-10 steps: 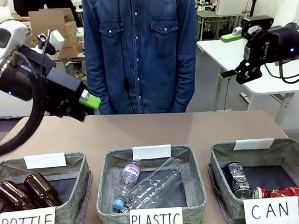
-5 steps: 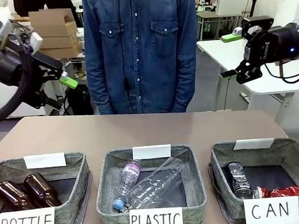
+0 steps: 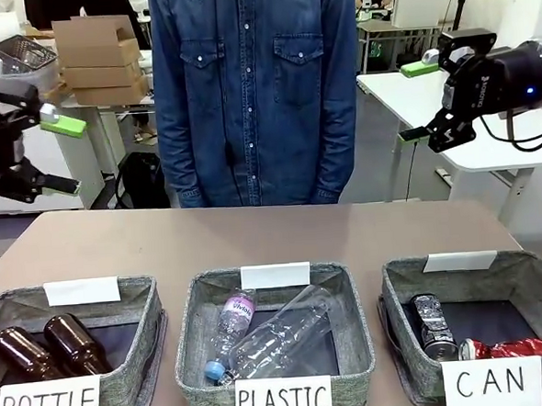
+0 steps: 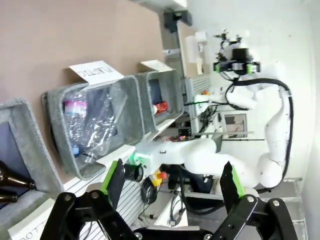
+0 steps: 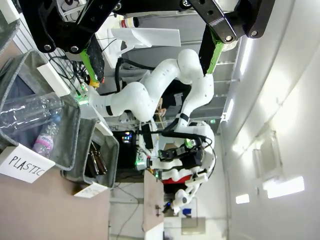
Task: Sort the can waste into the basket.
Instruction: Pick up the can waste from the table and place it in the right Fabric basket.
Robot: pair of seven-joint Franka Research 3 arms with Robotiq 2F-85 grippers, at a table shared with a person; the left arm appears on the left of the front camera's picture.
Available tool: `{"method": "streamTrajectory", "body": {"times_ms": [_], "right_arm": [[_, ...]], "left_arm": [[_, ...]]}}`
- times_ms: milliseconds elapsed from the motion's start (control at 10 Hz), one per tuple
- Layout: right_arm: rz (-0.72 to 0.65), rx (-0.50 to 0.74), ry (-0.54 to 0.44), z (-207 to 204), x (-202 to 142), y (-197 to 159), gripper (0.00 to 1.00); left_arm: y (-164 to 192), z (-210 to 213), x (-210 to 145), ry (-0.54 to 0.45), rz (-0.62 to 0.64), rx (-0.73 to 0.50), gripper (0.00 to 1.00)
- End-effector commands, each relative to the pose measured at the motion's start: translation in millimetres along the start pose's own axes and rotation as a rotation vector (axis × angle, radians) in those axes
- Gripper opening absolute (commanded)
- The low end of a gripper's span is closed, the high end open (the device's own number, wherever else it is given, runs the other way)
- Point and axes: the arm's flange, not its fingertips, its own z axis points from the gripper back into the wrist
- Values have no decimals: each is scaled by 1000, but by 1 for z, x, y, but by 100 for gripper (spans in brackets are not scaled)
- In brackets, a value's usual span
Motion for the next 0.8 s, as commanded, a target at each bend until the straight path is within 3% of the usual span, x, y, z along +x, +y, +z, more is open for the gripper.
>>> {"method": "streamTrajectory", "body": {"times_ms": [0,700], "right_arm": [[5,7,-12,-1,2,1,100],[5,7,-12,-1,2,1,100]], "left_arm": [[3,-7,13,43,4,37,100],[3,-7,13,43,4,37,100]]}}
